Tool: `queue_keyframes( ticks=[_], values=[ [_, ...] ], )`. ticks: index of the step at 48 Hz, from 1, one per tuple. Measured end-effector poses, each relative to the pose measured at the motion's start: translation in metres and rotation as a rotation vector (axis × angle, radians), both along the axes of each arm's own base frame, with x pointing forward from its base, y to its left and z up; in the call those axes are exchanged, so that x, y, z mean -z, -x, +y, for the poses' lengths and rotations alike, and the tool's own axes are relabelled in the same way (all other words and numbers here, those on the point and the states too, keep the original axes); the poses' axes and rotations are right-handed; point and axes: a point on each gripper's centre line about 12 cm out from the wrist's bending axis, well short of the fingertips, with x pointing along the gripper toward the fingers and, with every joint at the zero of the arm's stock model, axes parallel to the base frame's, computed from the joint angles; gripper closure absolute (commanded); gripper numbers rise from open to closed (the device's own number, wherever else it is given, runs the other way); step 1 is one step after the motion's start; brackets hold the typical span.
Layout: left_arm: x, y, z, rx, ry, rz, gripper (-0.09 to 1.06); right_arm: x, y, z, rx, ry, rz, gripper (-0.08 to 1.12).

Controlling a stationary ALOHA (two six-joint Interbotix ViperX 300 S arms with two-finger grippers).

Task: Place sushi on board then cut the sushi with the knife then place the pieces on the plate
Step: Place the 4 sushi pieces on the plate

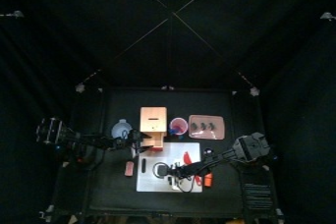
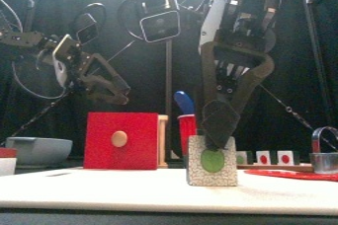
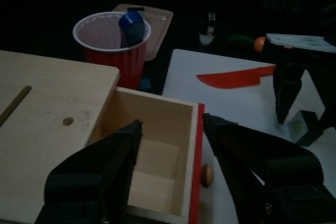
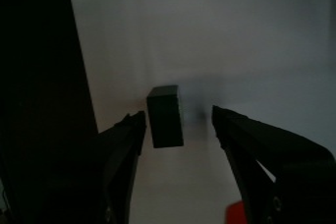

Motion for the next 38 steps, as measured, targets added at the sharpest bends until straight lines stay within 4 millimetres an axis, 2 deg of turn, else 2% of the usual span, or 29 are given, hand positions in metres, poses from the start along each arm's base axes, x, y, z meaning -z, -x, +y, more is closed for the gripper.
queue_keyframes(
  ticks=[5, 11, 14, 18, 23, 27, 30, 32, 38],
  values=[
    [0.001, 0.001, 0.0, 0.0, 0.0, 0.003, 0.08, -0.001, -0.001, 0.001, -0.001, -0.003, -0.007, 0.46],
    [0.001, 0.001, 0.0, 0.001, 0.002, 0.004, 0.08, -0.003, -0.001, 0.001, 0.007, -0.003, -0.006, 0.49],
    [0.002, 0.001, 0.0, 0.001, 0.002, 0.006, 0.08, -0.013, 0.004, -0.002, 0.014, -0.001, -0.012, 0.49],
    [0.002, 0.002, -0.001, 0.002, 0.001, 0.006, 0.08, -0.033, 0.022, -0.012, 0.034, -0.002, -0.01, 0.49],
    [0.002, 0.002, 0.0, 0.001, 0.001, 0.006, 0.08, -0.048, 0.05, -0.04, 0.123, -0.006, 0.019, 0.49],
    [0.002, 0.002, 0.0, 0.001, 0.002, 0.007, 0.08, -0.056, 0.081, -0.078, 0.257, -0.002, 0.022, 0.49],
    [0.003, 0.002, -0.001, 0.003, 0.002, 0.009, 0.08, -0.057, 0.099, -0.1, 0.328, 0.006, 0.02, 0.49],
    [0.003, 0.003, -0.001, 0.004, 0.002, 0.01, 0.08, -0.057, 0.118, -0.118, 0.415, 0.004, 0.026, 0.49],
    [0.006, 0.006, -0.003, 0.009, 0.002, 0.02, 0.08, -0.054, 0.162, -0.147, 0.572, 0.009, 0.044, 0.49]
  ],
)
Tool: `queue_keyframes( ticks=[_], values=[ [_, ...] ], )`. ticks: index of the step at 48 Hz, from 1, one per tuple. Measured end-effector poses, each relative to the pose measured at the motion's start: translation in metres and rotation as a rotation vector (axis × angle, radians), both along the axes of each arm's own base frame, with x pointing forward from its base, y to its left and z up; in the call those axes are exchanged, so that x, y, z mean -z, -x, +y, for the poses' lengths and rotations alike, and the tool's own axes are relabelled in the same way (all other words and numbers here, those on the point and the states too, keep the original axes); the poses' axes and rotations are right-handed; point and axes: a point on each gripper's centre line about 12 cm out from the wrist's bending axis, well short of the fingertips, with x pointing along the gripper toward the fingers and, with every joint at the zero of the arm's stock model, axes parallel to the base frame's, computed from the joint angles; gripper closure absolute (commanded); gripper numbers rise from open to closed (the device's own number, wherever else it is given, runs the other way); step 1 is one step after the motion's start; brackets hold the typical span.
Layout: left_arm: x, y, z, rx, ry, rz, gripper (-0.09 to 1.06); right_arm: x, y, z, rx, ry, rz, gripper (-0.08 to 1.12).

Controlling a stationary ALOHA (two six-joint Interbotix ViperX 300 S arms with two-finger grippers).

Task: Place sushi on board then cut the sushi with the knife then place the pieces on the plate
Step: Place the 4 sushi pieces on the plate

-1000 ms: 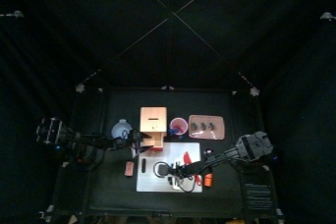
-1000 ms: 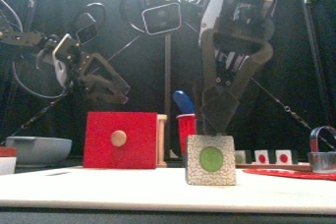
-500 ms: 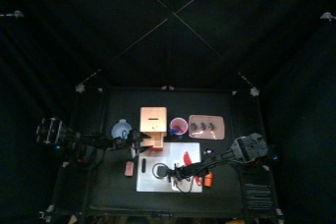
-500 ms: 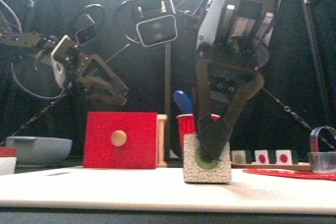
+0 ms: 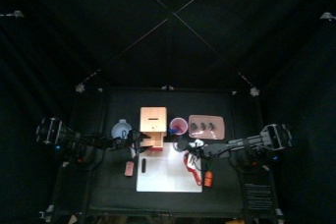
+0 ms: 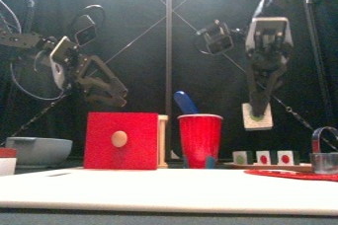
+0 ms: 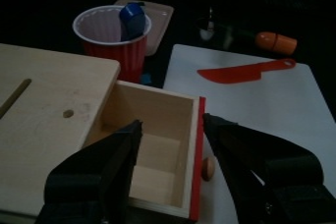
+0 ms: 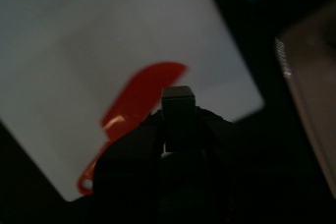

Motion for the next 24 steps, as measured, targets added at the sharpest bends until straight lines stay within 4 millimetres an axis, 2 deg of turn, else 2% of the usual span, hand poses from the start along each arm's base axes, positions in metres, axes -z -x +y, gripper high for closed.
queue_keyframes(
  ticks=[10, 17, 24],
  values=[
    [-0.001, 0.001, 0.001, -0.005, -0.002, -0.002, 0.08, 0.01, 0.057, -0.028, 0.241, -0.011, 0.072, 0.49],
    [0.0, 0.002, 0.003, -0.013, -0.002, -0.001, 0.08, 0.018, 0.081, -0.043, 0.364, 0.0, 0.086, 0.49],
    [0.001, 0.003, 0.004, -0.015, -0.002, 0.004, 0.08, 0.024, 0.094, -0.07, 0.509, 0.04, 0.051, 0.49]
  ],
)
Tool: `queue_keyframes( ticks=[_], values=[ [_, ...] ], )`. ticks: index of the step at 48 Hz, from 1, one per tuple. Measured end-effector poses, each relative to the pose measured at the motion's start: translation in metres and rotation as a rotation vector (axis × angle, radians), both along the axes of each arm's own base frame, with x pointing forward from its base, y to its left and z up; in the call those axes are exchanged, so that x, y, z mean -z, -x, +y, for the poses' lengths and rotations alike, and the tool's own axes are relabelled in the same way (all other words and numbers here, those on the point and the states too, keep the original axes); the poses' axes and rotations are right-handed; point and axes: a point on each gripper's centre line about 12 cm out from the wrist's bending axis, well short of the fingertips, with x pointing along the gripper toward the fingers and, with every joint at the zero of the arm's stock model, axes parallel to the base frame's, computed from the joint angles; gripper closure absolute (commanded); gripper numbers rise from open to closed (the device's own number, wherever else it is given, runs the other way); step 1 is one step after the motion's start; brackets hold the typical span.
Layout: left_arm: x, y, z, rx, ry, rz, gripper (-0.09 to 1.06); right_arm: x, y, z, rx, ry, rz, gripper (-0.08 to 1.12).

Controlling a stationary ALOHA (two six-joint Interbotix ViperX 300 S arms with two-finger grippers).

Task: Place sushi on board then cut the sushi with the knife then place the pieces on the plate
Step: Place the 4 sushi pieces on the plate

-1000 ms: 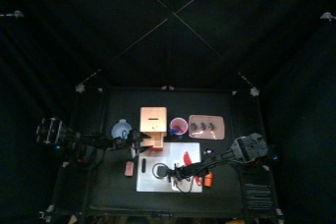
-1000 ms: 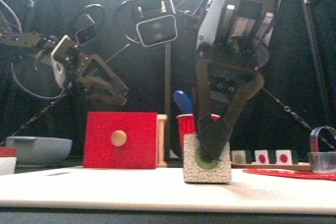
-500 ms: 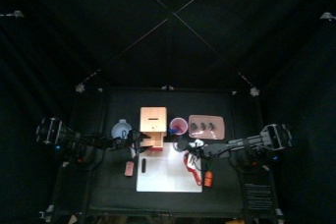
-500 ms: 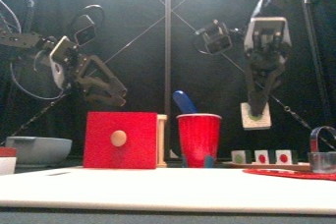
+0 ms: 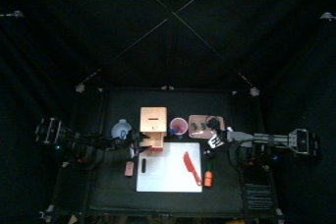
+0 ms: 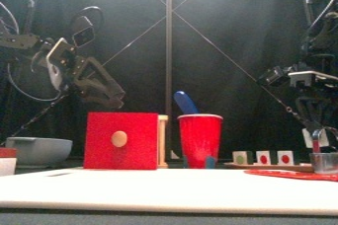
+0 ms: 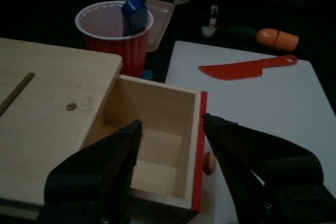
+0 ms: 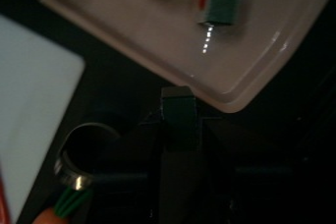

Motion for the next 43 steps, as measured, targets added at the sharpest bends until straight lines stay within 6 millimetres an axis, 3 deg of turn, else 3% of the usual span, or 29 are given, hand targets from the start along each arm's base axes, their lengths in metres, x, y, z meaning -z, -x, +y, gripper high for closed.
queue_keyframes(
  ticks=[7, 14, 28, 38, 43],
  values=[
    [0.001, 0.003, 0.0, 0.001, 0.003, 0.004, 0.08, 0.01, 0.016, -0.029, 0.089, 0.067, 0.001, 0.49],
    [-0.003, 0.006, 0.0, -0.001, 0.005, -0.012, 0.08, 0.02, 0.022, -0.039, 0.108, 0.075, 0.0, 0.46],
    [-0.01, 0.008, -0.001, 0.0, 0.006, -0.038, 0.08, 0.03, 0.024, -0.038, 0.103, 0.067, -0.014, 0.25],
    [-0.012, 0.008, -0.001, 0.0, 0.006, -0.044, 0.08, 0.028, 0.027, -0.037, 0.115, 0.06, 0.01, 0.25],
    [-0.012, 0.008, -0.001, 0.002, 0.006, -0.046, 0.08, 0.015, 0.028, -0.039, 0.127, 0.082, 0.014, 0.25]
  ],
)
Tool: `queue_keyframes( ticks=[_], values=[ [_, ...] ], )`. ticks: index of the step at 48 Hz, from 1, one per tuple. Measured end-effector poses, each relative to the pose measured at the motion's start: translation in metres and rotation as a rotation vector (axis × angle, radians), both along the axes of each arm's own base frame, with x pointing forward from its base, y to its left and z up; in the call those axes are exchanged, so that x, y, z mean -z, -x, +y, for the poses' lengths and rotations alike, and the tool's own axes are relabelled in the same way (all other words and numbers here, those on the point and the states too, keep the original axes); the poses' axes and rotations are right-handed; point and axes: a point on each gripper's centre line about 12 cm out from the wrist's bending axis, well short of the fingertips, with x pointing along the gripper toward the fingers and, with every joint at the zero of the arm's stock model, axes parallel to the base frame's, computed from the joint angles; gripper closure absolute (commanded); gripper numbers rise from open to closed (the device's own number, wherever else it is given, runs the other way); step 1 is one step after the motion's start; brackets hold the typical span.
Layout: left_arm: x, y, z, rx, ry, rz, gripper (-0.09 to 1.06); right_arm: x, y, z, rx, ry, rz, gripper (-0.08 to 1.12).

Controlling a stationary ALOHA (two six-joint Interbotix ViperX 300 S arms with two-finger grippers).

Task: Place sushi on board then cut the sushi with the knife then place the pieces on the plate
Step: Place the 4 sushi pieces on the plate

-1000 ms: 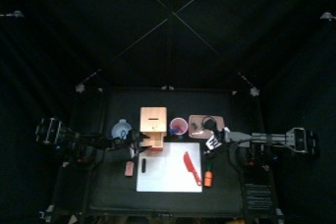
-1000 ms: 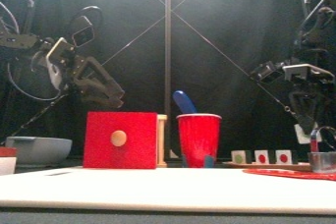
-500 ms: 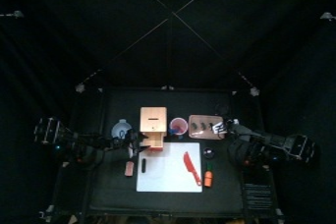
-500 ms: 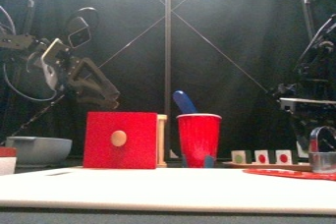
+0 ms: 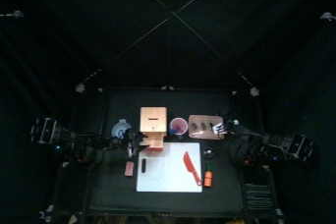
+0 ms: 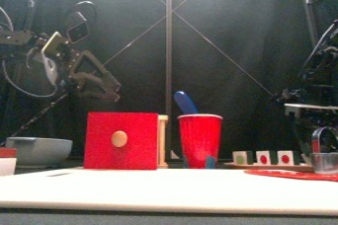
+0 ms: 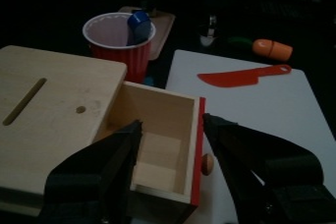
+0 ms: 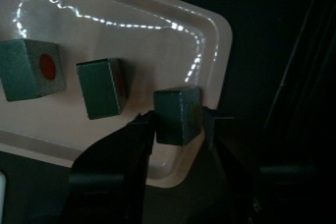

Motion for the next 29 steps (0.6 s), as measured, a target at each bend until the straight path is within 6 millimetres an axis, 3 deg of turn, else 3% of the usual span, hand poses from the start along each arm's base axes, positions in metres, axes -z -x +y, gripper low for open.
queue_keyframes(
  ticks=[10, 14, 20, 29],
  values=[
    [0.0, 0.0, 0.0, 0.0, 0.0, 0.002, 0.08, -0.06, -0.012, 0.006, -0.038, 0.11, -0.127, 0.25],
    [0.0, 0.0, 0.0, 0.0, 0.0, 0.002, 0.08, -0.081, -0.022, 0.021, -0.095, 0.125, -0.238, 0.25],
    [0.0, 0.0, 0.0, 0.0, 0.0, 0.0, 0.08, -0.093, -0.041, 0.044, -0.232, 0.131, -0.393, 0.25],
    [-0.001, -0.001, 0.001, -0.008, 0.007, -0.003, 0.08, -0.117, -0.086, 0.092, -0.62, 0.226, -0.72, 0.25]
  ],
)
